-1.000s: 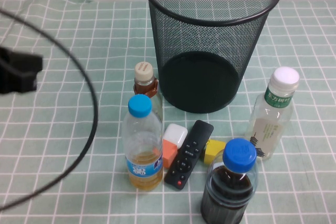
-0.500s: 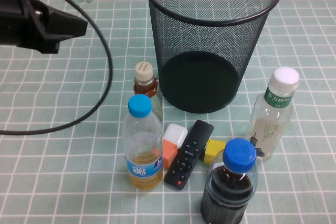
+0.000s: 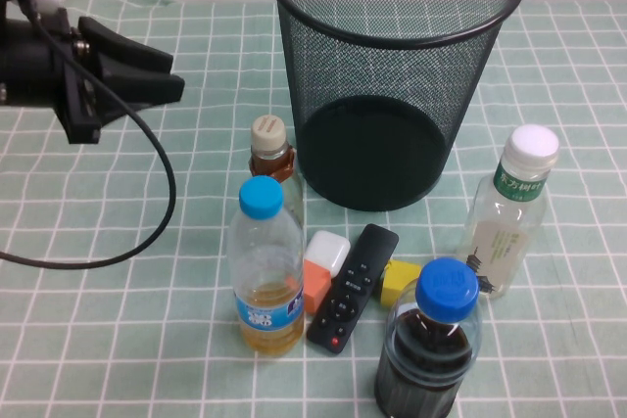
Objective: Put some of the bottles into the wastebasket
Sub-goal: Pick up a bottle from the table with left arm
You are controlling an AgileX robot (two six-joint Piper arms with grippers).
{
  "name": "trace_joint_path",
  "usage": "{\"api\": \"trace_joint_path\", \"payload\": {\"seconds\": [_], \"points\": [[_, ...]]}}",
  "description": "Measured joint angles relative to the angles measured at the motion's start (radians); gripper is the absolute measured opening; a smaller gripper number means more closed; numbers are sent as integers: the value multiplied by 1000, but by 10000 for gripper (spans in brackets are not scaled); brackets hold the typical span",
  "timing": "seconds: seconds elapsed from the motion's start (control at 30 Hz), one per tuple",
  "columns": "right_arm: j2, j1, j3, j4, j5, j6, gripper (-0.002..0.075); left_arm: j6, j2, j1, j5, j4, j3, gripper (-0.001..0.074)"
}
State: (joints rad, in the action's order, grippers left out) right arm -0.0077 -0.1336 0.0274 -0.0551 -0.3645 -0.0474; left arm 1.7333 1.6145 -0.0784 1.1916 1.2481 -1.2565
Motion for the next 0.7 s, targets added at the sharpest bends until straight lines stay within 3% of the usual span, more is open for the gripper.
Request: {"api": "trace_joint_path", "payload": {"seconds": [0.1, 0.2, 0.7], "points": [[0, 0, 0, 0, 0, 0, -8, 7, 31, 0, 0, 14, 0, 436], [0, 0, 0, 0, 0, 0, -8, 35, 62, 0, 0, 46, 0, 526], [0, 0, 0, 0, 0, 0, -8, 171, 112, 125, -27, 93, 0, 542]]}}
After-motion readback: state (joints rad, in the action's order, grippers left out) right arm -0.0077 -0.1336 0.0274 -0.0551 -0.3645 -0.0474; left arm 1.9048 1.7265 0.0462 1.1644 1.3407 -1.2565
